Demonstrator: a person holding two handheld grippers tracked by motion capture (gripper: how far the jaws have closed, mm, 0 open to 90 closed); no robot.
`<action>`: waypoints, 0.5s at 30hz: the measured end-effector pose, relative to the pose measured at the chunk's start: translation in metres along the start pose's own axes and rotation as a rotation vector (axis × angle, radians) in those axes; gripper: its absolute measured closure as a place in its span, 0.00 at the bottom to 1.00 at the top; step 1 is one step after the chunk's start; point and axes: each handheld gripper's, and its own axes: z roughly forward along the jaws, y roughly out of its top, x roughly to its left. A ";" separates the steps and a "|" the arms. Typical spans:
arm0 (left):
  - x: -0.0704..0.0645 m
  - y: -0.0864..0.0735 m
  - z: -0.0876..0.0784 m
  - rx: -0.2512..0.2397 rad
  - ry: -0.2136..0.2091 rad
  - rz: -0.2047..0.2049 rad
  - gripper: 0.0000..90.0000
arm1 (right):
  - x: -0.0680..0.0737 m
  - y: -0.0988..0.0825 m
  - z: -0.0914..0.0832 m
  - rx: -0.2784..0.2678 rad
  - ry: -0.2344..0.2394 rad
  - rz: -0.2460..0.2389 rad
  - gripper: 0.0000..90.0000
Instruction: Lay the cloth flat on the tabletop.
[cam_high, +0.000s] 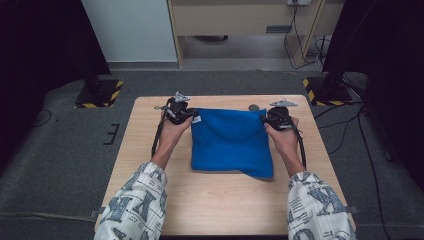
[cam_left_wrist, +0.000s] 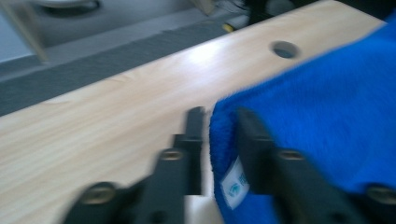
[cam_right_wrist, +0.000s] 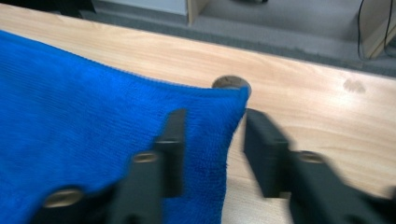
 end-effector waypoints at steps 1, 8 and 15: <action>0.003 -0.001 0.002 -0.003 0.005 -0.018 0.68 | -0.002 -0.001 0.003 0.002 -0.016 0.005 0.51; 0.007 -0.010 -0.009 0.054 -0.014 -0.006 0.55 | -0.009 -0.011 -0.003 0.054 -0.030 -0.030 0.36; -0.002 -0.024 -0.035 0.044 -0.057 0.055 0.46 | -0.002 -0.023 -0.018 0.076 0.032 -0.052 0.30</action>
